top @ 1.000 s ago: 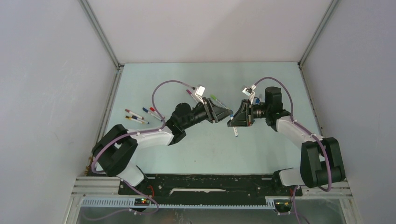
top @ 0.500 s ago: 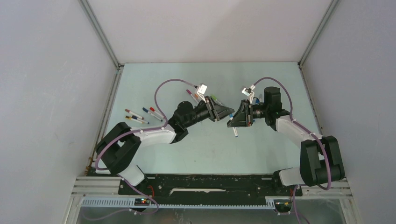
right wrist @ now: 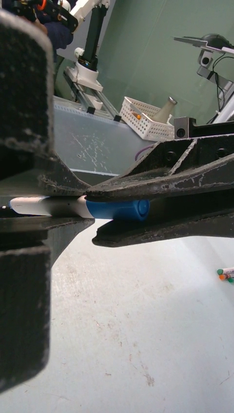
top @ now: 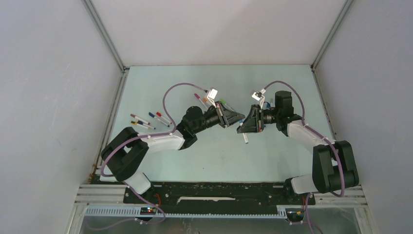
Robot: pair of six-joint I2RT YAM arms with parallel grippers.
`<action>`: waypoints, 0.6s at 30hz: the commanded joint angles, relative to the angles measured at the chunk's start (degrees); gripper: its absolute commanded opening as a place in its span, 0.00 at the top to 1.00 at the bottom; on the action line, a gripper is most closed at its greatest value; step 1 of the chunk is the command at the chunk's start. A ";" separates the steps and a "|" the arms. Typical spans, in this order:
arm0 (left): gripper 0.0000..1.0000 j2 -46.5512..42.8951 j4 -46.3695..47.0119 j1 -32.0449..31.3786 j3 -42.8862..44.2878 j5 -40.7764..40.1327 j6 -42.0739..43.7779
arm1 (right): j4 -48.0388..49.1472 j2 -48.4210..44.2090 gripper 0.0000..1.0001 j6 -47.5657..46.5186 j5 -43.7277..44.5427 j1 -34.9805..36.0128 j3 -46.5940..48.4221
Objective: Open the pen caps
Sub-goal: Open the pen cap from the pen.
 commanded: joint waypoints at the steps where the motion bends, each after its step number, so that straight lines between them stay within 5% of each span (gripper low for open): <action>1: 1.00 -1.18 1.15 -0.18 2.46 -2.85 0.66 | 1.21 0.34 0.95 -0.41 -1.10 0.41 2.37; 8: 1.00 -6.58 1.99 0.30 -2.10 -10.63 3.29 | 1.78 0.27 0.74 1.05 -1.16 -0.05 2.37; 18: 1.00 -6.78 2.90 0.27 -2.32 -11.51 3.56 | 3.68 0.16 0.73 3.73 -0.98 -0.14 2.37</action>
